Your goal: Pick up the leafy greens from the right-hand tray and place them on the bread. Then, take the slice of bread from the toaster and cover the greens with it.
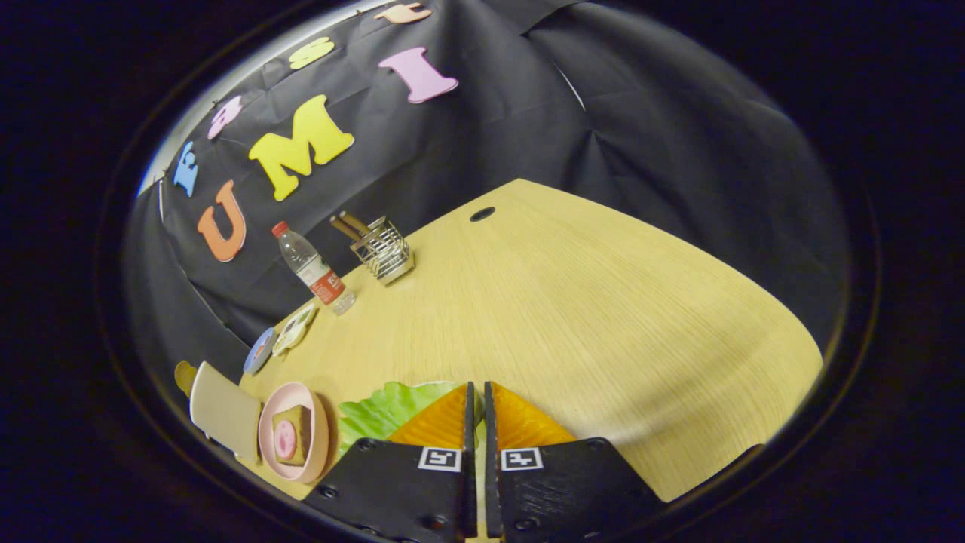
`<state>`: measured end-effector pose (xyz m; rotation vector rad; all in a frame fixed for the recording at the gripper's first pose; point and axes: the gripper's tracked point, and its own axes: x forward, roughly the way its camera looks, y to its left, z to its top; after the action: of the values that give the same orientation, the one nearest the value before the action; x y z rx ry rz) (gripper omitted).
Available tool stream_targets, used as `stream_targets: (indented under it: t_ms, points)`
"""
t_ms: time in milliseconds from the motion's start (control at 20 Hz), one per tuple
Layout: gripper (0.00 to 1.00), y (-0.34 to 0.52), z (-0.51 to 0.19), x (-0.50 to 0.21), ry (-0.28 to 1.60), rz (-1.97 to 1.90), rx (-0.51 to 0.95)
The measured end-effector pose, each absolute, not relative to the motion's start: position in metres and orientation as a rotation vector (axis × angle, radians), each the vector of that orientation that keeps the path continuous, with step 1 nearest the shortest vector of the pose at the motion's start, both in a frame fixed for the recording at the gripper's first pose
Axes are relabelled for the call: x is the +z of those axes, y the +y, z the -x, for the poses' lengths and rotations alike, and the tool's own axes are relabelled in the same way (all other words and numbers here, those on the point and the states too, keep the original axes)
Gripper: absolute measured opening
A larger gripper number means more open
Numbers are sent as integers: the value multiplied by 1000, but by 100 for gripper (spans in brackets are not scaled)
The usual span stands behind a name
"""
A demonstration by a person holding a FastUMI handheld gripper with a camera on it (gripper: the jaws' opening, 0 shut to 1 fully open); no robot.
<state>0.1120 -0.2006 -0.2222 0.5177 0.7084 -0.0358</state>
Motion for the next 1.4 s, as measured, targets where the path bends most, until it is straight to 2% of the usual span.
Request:
stream_targets:
  t_ms: [50, 300, 900, 1050, 1400]
  points:
    - [0, -200, -111, -219, 698, -529, -30]
    - [0, -198, -112, -201, 646, -544, -18]
    - [0, -209, -114, -206, 669, -498, -66]
    - [5, -214, -116, -206, 669, -466, -85]
    - [0, -181, -105, -172, 629, -606, 26]
